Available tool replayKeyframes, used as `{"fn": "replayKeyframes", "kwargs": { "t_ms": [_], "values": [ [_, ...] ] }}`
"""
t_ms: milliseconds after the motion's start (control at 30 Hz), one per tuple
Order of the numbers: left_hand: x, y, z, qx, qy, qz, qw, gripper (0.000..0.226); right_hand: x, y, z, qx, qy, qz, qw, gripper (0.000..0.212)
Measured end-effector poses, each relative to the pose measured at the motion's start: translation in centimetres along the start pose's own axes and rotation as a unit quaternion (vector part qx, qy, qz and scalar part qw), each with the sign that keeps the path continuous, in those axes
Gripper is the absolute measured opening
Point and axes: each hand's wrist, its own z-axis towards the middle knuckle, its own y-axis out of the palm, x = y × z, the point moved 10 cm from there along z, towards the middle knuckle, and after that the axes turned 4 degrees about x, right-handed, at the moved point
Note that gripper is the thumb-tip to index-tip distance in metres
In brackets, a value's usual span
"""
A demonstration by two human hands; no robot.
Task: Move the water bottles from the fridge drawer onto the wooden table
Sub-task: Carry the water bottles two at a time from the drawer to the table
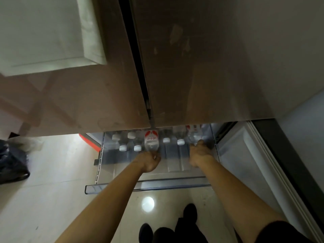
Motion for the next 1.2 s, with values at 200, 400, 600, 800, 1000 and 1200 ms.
{"fn": "replayKeyframes", "kwargs": {
  "t_ms": [200, 400, 600, 800, 1000, 1200],
  "values": [
    [-1.8, 1.3, -2.8, -0.049, 0.001, 0.000, 0.999, 0.043, -0.3, 2.2, -3.1, -0.074, 0.003, 0.019, 0.997, 0.043],
    [-0.8, -1.6, -5.3, 0.013, 0.010, -0.023, 1.000, 0.039, 0.6, 4.6, -3.6, -0.140, 0.037, 0.154, 0.977, 0.056],
    [0.7, -7.5, -8.2, 0.200, 0.068, -0.008, 0.977, 0.037, -0.5, 0.0, -6.0, -0.059, -0.006, 0.195, 0.979, 0.027],
    [1.5, -12.5, -11.4, 0.394, 0.104, -0.035, 0.912, 0.032, 1.3, -10.2, -12.3, 0.185, -0.035, 0.218, 0.958, 0.024],
    [2.2, -10.9, -11.6, 0.375, 0.145, -0.036, 0.915, 0.038, 2.6, -12.4, -14.8, 0.206, -0.009, 0.280, 0.938, 0.020],
    [-1.5, -8.5, -10.2, 0.335, 0.032, -0.208, 0.919, 0.051, 5.5, -9.6, -14.3, 0.233, 0.067, 0.359, 0.901, 0.054]
  ]
}}
